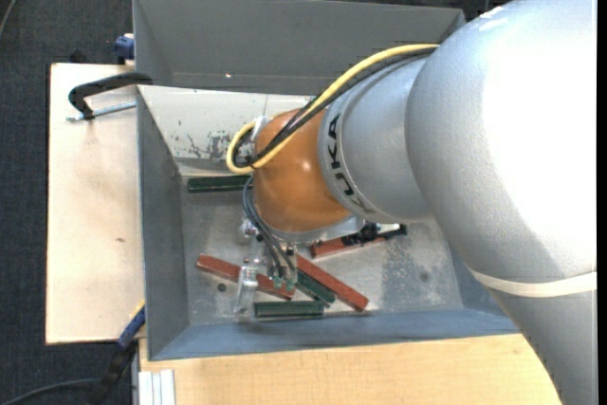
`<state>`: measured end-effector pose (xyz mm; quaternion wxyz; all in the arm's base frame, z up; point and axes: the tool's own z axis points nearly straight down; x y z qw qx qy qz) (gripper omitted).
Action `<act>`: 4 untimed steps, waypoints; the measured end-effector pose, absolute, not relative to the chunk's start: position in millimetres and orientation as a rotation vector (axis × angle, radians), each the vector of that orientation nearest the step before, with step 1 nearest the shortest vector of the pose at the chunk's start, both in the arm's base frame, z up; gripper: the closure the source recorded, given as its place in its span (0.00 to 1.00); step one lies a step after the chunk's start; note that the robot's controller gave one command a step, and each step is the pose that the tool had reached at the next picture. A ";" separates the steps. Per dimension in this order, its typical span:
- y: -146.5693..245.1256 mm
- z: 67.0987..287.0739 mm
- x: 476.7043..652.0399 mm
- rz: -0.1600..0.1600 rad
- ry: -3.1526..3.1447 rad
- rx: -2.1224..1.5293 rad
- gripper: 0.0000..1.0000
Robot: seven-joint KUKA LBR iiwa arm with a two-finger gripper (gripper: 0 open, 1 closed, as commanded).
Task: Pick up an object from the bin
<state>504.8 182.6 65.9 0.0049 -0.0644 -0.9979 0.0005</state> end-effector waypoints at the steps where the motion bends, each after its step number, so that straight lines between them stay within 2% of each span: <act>1: 221.4 102.4 492.6 -0.009 -3.146 -0.118 0.00; 2: 206.6 100.6 495.1 -0.003 -3.110 -0.452 0.00; 3: 202.5 69.5 496.9 0.001 -3.070 -0.648 0.00; 4: 230.7 70.6 497.6 -0.007 -3.084 -0.615 0.00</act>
Offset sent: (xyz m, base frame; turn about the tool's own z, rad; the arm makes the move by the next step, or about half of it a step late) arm -0.0127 0.0353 0.0341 -0.0488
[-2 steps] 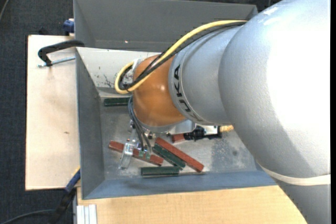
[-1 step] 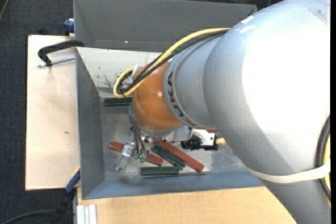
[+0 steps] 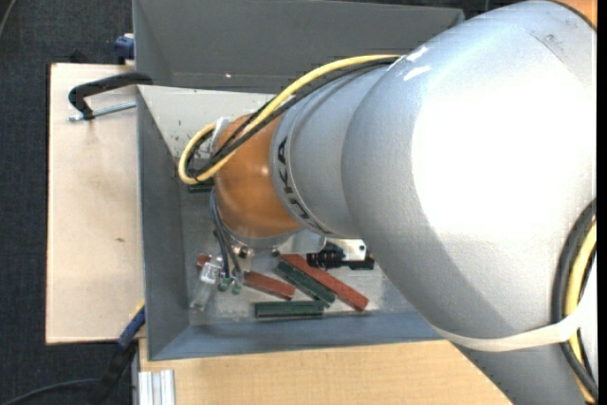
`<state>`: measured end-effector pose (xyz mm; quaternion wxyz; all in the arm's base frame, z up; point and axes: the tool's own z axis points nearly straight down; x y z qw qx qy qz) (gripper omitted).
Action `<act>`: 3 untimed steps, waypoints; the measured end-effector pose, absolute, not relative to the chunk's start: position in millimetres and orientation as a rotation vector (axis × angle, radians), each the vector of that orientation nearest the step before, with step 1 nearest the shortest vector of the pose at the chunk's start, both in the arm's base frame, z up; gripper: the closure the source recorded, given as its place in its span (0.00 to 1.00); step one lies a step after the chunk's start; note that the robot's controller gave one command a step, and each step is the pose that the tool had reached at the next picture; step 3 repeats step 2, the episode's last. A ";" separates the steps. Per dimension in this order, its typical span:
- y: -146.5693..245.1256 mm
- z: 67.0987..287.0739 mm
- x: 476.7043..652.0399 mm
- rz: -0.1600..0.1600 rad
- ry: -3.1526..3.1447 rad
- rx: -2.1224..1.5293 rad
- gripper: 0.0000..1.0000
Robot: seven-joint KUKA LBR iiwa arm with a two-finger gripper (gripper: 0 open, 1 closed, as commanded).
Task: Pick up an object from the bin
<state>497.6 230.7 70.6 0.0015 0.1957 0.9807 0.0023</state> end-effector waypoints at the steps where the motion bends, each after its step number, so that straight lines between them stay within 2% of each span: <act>1: 229.4 70.7 497.8 0.006 3.077 0.618 1.00; 2: 231.0 121.3 499.8 0.010 3.074 0.615 1.00; 3: 231.0 121.3 499.8 0.010 3.074 0.615 1.00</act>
Offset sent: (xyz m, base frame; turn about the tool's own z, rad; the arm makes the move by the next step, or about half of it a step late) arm 0.0000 0.0000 0.0000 0.0000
